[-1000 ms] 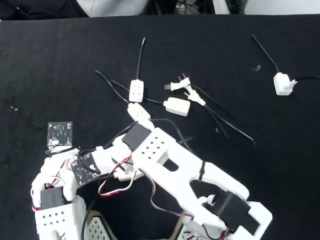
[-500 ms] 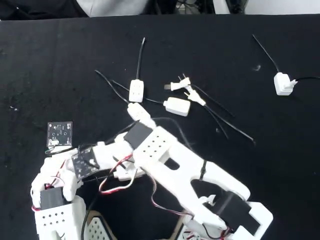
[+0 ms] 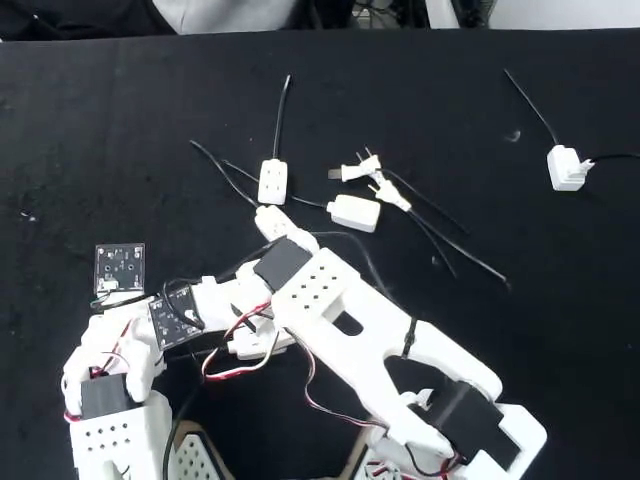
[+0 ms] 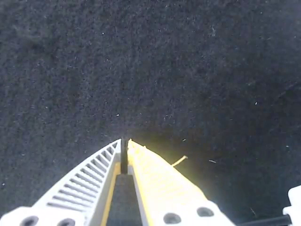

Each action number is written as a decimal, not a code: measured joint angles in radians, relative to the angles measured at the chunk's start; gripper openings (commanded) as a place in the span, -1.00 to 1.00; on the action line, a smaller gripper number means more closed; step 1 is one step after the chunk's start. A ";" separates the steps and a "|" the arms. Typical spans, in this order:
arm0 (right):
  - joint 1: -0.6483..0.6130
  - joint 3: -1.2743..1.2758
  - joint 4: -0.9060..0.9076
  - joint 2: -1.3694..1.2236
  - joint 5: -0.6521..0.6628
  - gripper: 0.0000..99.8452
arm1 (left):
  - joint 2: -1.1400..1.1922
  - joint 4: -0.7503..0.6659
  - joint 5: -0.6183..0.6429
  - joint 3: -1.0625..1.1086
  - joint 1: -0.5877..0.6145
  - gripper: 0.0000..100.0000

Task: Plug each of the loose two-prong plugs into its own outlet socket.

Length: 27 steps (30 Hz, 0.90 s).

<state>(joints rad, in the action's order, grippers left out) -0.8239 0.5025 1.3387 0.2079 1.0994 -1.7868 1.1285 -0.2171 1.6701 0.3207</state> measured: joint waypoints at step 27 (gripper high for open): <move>-0.041 0.109 -0.066 0.118 0.038 -0.98 | 0.000 0.000 0.000 0.000 0.000 -0.94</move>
<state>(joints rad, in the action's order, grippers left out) -0.8654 0.6114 1.2727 0.3261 1.1377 -1.7868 1.1285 -0.2171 1.6701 0.3207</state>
